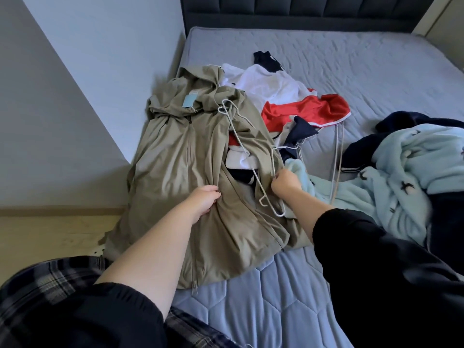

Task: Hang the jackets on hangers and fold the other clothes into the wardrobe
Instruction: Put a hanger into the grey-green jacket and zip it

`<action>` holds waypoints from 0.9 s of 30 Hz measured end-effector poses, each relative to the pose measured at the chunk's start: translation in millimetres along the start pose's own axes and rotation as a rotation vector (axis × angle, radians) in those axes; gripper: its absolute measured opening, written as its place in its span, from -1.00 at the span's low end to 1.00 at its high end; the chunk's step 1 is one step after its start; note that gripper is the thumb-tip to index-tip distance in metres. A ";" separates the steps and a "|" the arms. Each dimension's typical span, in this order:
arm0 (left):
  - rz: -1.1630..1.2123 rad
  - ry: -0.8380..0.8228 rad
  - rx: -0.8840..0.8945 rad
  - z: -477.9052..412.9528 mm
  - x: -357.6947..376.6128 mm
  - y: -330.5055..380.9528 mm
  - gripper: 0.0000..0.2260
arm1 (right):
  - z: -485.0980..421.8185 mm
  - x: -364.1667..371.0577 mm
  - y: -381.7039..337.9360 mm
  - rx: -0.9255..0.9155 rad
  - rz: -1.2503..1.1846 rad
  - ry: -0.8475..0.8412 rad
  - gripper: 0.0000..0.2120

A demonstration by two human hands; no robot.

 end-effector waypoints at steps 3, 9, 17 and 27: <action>-0.178 0.008 0.103 -3.0 5.7 -6.1 -0.65 | 6.7 -15.3 7.2 0.187 -0.193 0.092 -0.73; -1.094 -0.133 0.421 0.4 27.8 -27.1 -0.41 | 22.7 -36.5 36.5 0.253 -0.045 0.193 -0.76; -0.444 -0.036 0.348 6.1 0.5 -13.7 -0.53 | 34.6 -17.8 -14.2 -0.061 -0.114 0.268 -0.75; 0.811 0.051 -0.008 2.3 -90.6 -3.1 -0.63 | 43.3 27.0 -79.9 -0.493 0.116 0.139 -0.78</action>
Point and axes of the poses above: each hand's wrist, its own z-axis away from the middle knuckle, its own x-axis out of the palm, y = z × x, the point moved 5 cm from there along -z, towards the middle knuckle, and after that the axes turned 7 degrees about y, right-handed, at the moved point
